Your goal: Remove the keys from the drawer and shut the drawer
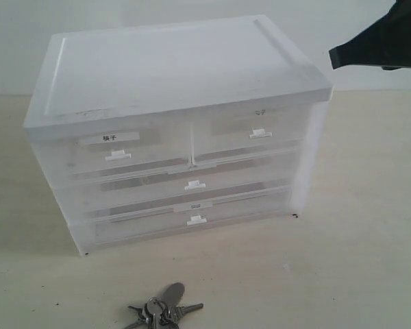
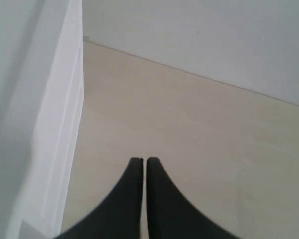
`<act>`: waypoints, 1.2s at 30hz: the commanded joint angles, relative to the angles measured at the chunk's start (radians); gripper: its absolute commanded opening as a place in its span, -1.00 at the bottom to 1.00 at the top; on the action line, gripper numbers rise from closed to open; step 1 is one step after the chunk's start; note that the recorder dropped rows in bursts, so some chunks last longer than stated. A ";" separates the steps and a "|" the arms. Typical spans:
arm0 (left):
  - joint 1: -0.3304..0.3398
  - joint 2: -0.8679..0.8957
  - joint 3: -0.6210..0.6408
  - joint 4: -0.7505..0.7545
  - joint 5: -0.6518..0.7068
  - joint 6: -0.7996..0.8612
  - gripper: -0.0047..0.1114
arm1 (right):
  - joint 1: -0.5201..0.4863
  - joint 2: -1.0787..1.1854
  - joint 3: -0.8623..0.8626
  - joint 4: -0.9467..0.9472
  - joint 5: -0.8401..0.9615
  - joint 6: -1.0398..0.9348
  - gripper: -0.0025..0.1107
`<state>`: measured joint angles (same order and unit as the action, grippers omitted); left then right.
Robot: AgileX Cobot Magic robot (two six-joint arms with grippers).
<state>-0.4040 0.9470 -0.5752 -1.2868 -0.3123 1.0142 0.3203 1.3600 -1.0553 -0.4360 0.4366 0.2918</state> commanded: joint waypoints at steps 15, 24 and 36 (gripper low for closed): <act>0.522 0.515 -0.299 -0.114 0.855 0.119 -0.84 | -0.078 0.181 -0.120 0.194 0.039 -0.186 -0.96; 0.427 0.582 -0.299 -0.228 0.887 0.239 -0.84 | -0.078 0.225 -0.135 0.473 0.084 -0.406 -0.96; 0.394 0.589 -0.352 -0.251 0.825 0.285 -0.84 | 0.003 0.182 -0.135 0.530 0.179 -0.424 -0.96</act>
<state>0.0000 1.5359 -0.9060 -1.5159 0.4748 1.2928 0.2705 1.5613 -1.1850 0.0548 0.5873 -0.1276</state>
